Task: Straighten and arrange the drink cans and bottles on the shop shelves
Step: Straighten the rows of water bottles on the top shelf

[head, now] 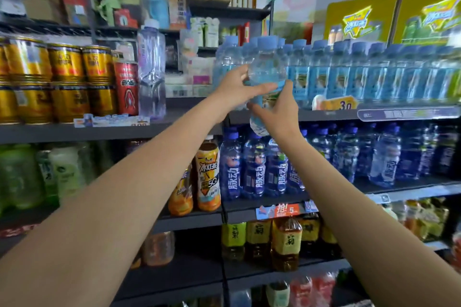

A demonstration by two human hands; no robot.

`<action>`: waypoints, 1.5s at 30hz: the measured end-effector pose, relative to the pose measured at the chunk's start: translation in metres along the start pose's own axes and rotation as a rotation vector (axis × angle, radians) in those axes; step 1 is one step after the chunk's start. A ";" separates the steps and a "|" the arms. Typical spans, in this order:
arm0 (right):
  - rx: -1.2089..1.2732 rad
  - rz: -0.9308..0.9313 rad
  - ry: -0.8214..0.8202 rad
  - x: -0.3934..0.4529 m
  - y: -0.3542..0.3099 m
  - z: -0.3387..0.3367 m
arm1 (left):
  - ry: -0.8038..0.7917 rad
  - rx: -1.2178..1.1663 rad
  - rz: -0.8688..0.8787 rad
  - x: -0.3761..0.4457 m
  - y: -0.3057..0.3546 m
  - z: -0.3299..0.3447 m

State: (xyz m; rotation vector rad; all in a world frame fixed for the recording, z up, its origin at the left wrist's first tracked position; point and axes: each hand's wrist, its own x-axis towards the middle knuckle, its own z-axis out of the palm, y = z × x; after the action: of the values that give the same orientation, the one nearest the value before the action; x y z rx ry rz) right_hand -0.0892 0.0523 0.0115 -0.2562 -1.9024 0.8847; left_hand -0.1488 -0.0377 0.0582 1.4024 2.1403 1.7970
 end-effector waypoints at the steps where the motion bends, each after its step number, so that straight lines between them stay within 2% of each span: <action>1: -0.003 -0.008 0.016 0.004 0.005 -0.004 | 0.003 0.019 0.024 0.004 0.000 0.007; 4: -0.038 -0.035 0.045 0.019 0.022 -0.016 | 0.070 0.030 0.046 0.013 0.000 0.022; 7: -0.056 -0.010 0.044 0.040 0.037 -0.032 | 0.357 0.040 0.008 0.035 -0.012 0.020; 9: -0.047 0.028 0.012 0.057 0.048 -0.043 | 0.468 0.191 -0.099 0.046 -0.024 0.016; 11: -0.062 0.048 -0.035 0.070 0.057 -0.051 | 0.482 0.232 -0.159 0.053 -0.033 0.016; 14: -0.082 0.053 -0.078 0.087 0.061 -0.054 | 0.479 0.207 -0.153 0.058 -0.034 0.026; 17: -0.106 0.052 -0.100 0.094 0.057 -0.050 | 0.449 0.417 -0.162 0.064 -0.040 0.036; 20: -0.094 0.041 -0.088 0.098 0.056 -0.035 | 0.433 0.622 -0.243 0.067 -0.047 0.045; 25: -0.260 0.068 0.006 0.099 0.051 -0.014 | 0.465 0.668 -0.228 0.065 -0.048 0.046; 31: -0.238 0.045 -0.030 0.100 0.052 -0.017 | 0.559 0.683 -0.234 0.065 -0.051 0.061; 33: -0.182 0.055 -0.053 0.099 0.055 -0.020 | 0.616 0.719 -0.186 0.064 -0.050 0.068; 37: -0.070 0.070 -0.056 0.098 0.059 -0.024 | 0.646 0.866 0.087 0.065 -0.046 0.090; 39: -0.063 0.071 -0.048 0.097 0.059 -0.028 | 0.691 0.812 0.096 0.068 -0.042 0.089; 42: -0.088 0.081 -0.022 0.096 0.061 -0.035 | 0.807 0.676 -0.019 0.072 -0.039 0.064; 45: -0.085 0.093 -0.022 0.094 0.061 -0.038 | 0.745 0.572 -0.086 0.069 -0.048 0.045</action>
State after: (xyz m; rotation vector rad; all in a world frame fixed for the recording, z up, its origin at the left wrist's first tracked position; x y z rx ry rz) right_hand -0.1154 0.1623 0.0451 -0.3906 -1.9646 0.8723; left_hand -0.1957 0.0433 0.0405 0.6808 3.2159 1.9716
